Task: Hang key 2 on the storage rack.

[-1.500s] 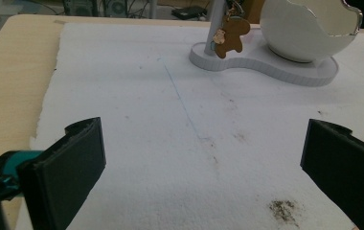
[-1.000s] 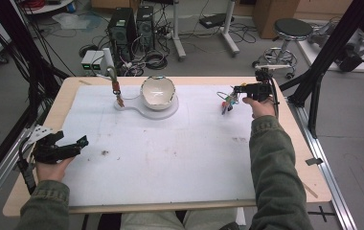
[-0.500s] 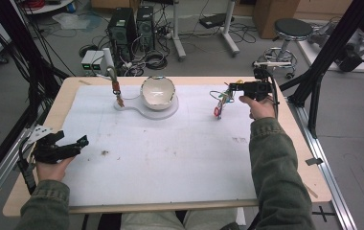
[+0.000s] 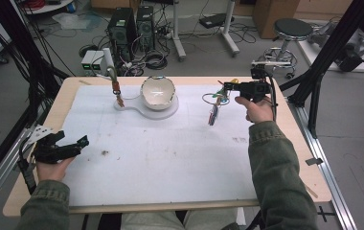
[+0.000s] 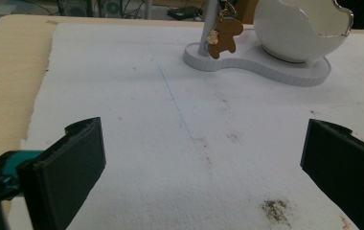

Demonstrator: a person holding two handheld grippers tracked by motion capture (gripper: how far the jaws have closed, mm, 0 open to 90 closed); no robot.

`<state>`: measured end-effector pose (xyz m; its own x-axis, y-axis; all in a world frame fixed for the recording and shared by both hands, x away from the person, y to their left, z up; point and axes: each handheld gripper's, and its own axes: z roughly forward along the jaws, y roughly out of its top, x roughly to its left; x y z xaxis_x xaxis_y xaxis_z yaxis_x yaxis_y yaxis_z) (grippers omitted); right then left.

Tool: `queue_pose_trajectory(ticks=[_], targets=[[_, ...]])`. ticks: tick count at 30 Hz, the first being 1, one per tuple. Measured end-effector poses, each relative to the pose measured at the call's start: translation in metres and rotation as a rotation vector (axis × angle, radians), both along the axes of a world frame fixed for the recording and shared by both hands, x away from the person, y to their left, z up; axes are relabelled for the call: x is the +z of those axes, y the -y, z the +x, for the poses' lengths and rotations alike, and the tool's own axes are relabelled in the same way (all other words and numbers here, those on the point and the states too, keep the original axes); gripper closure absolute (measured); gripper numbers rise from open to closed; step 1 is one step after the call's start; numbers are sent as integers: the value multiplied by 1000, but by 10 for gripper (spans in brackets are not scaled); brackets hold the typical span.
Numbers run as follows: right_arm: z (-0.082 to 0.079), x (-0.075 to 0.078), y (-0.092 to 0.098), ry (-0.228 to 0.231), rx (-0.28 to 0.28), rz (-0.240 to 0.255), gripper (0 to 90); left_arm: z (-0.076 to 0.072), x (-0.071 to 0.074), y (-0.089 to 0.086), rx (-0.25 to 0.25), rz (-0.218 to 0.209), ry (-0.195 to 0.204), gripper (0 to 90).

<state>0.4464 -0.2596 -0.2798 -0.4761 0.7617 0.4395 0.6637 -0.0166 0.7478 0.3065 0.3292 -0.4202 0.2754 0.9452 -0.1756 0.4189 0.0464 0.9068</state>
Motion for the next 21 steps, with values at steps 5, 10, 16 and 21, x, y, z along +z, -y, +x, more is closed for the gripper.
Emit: queue_pose_trajectory(ticks=[5, 10, 16, 21], targets=[[-8, 6, -6, 26, 18, 11, 813, 0, 0, 0, -5, 0, -2, 20], [-15, 11, -11, 36, 28, 25, 813, 0, 0, 0, -7, 0, -2, 20], [-24, 17, -21, 40, 48, 44, 812, -1, 1, 0, -6, -8, 4, 20], [-32, 20, -32, 44, 66, 61, 813, -2, 2, 0, -7, -10, 11, 20]])
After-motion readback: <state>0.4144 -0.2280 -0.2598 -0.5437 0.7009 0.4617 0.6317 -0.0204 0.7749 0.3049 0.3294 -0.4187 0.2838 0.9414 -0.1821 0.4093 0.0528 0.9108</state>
